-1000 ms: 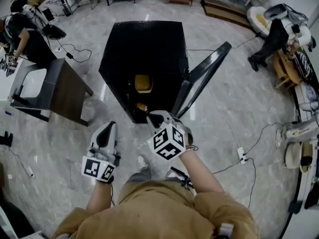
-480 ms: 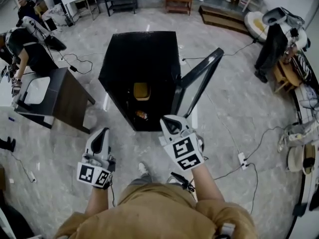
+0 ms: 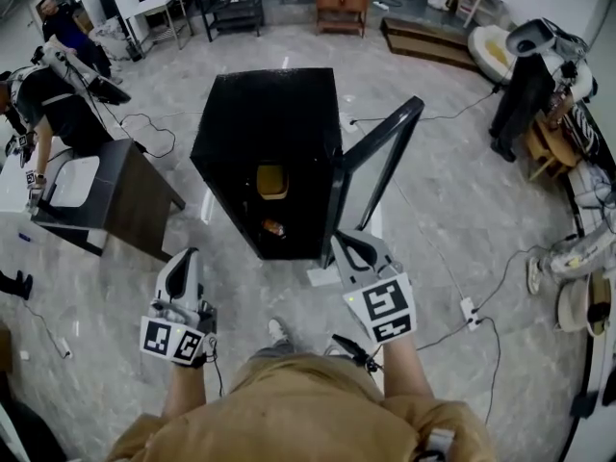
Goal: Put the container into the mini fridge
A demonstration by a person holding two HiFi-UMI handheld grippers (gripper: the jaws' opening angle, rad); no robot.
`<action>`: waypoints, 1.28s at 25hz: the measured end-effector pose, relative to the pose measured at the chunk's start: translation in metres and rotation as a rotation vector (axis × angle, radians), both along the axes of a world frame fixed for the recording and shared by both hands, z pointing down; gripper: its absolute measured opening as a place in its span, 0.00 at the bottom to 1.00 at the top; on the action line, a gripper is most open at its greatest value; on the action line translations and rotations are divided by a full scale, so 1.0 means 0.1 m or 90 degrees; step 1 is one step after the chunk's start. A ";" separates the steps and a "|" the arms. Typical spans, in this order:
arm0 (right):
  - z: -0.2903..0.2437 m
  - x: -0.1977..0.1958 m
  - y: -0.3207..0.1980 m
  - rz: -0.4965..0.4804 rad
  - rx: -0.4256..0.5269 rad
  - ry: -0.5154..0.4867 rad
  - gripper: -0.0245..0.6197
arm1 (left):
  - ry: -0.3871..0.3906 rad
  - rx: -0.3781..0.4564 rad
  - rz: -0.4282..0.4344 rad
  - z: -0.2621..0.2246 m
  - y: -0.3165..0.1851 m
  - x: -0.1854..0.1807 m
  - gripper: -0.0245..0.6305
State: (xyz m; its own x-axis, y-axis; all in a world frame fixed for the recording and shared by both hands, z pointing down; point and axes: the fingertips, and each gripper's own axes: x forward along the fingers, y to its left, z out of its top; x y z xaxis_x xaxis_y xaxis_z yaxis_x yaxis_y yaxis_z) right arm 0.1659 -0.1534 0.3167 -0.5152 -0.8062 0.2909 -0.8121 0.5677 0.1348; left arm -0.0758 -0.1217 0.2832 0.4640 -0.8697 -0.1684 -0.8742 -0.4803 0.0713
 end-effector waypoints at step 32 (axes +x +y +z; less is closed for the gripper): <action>-0.96 -0.27 -0.13 -0.057 0.135 -0.081 0.04 | 0.004 0.017 -0.070 -0.06 -0.16 -0.53 0.04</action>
State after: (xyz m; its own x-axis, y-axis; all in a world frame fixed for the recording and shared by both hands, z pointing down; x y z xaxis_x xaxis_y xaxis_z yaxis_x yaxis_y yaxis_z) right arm 0.1390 -0.1664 0.2211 -0.6094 -0.7914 0.0489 -0.7776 0.6086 0.1579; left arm -0.1285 -0.1381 0.2770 0.3652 -0.9102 -0.1955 -0.9212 -0.3836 0.0650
